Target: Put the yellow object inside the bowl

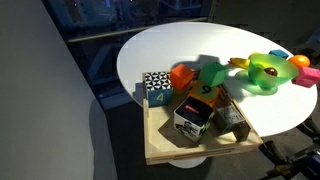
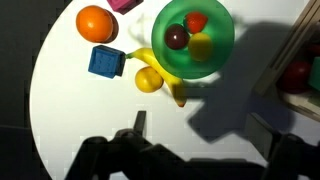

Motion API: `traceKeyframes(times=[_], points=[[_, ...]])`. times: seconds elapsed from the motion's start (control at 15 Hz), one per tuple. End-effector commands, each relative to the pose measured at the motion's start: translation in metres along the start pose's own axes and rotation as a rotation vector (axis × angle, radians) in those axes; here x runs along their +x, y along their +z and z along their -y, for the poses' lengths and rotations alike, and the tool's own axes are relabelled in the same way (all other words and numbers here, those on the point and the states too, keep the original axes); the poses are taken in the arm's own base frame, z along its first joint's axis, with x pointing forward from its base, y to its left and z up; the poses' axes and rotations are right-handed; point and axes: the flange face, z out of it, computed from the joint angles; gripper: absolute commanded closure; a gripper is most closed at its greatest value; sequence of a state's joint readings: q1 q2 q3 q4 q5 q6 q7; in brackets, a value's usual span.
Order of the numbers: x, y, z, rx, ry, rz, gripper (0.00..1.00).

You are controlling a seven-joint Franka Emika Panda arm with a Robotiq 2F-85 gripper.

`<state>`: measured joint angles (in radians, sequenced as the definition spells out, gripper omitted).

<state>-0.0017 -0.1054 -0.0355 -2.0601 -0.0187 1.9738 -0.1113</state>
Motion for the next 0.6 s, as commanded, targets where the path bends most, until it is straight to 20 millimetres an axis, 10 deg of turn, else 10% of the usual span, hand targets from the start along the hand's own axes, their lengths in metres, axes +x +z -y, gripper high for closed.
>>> traceKeyframes(times=[0.0,0.53], points=[[0.027,0.018,-0.011,-0.006,0.053,0.021,0.0],[0.043,0.085,-0.03,-0.013,0.087,0.121,0.0]])
